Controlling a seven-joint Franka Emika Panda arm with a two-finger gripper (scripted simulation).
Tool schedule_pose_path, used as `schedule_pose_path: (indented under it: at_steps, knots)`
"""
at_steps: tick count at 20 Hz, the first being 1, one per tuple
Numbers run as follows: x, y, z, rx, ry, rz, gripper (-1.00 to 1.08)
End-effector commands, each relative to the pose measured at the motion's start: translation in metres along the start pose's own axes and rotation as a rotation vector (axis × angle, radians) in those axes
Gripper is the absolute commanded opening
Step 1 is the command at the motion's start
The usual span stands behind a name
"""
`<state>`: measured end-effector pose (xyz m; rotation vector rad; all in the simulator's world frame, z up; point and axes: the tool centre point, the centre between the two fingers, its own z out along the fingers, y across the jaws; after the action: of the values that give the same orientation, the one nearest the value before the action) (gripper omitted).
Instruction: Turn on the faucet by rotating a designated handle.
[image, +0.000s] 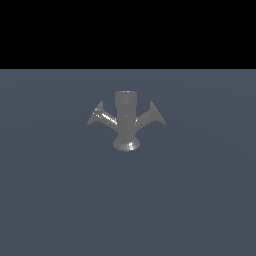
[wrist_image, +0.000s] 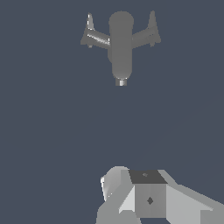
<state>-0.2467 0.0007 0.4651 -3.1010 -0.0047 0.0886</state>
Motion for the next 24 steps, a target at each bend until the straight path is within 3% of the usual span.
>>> schedule_pose_path:
  at_steps: [1, 2, 3, 4, 5, 6, 7, 8, 9, 11, 13, 14, 15, 17, 19, 20, 21, 22, 23, 24]
  knots:
    - [0.005, -0.004, 0.009, -0.003, -0.011, -0.034, -0.42]
    - [0.005, -0.003, 0.04, 0.002, -0.077, 0.017, -0.38]
    - [0.01, 0.004, 0.04, 0.007, -0.063, 0.015, -0.17]
    - [0.017, -0.001, 0.071, -0.037, -0.113, -0.015, -0.11]
    - [0.029, -0.005, 0.076, -0.011, -0.106, -0.036, -0.19]
    - [0.038, -0.01, 0.087, 0.001, -0.104, -0.028, -0.13]
    - [0.046, -0.042, 0.102, 0.003, -0.113, -0.099, -0.23]
    - [0.056, -0.033, 0.111, -0.014, -0.112, -0.099, -0.38]
    - [0.065, -0.058, 0.116, -0.012, -0.101, -0.123, -0.59]
    - [0.079, -0.021, 0.127, 0.04, -0.1, 0.023, -0.67]
    - [0.07, -0.07, 0.157, 0.002, -0.147, -0.106, -0.72]
    - [0.093, -0.052, 0.151, 0.018, -0.106, -0.054, -0.67]
    - [0.105, -0.064, 0.158, 0.057, -0.097, -0.023, -0.61]
    - [0.123, -0.083, 0.174, 0.009, -0.08, -0.106, -0.7]
    - [0.146, -0.096, 0.19, -0.02, -0.049, -0.193, -0.61]
    - [0.154, -0.116, 0.198, -0.045, -0.033, -0.226, -0.53]
    - [0.167, -0.097, 0.21, -0.067, -0.024, -0.186, -0.51]
    - [0.184, -0.1, 0.212, -0.08, 0.006, -0.171, -0.56]
    - [0.201, -0.077, 0.218, -0.094, 0.028, -0.118, -0.58]
    - [0.204, -0.057, 0.238, -0.105, 0.016, -0.09, -0.58]
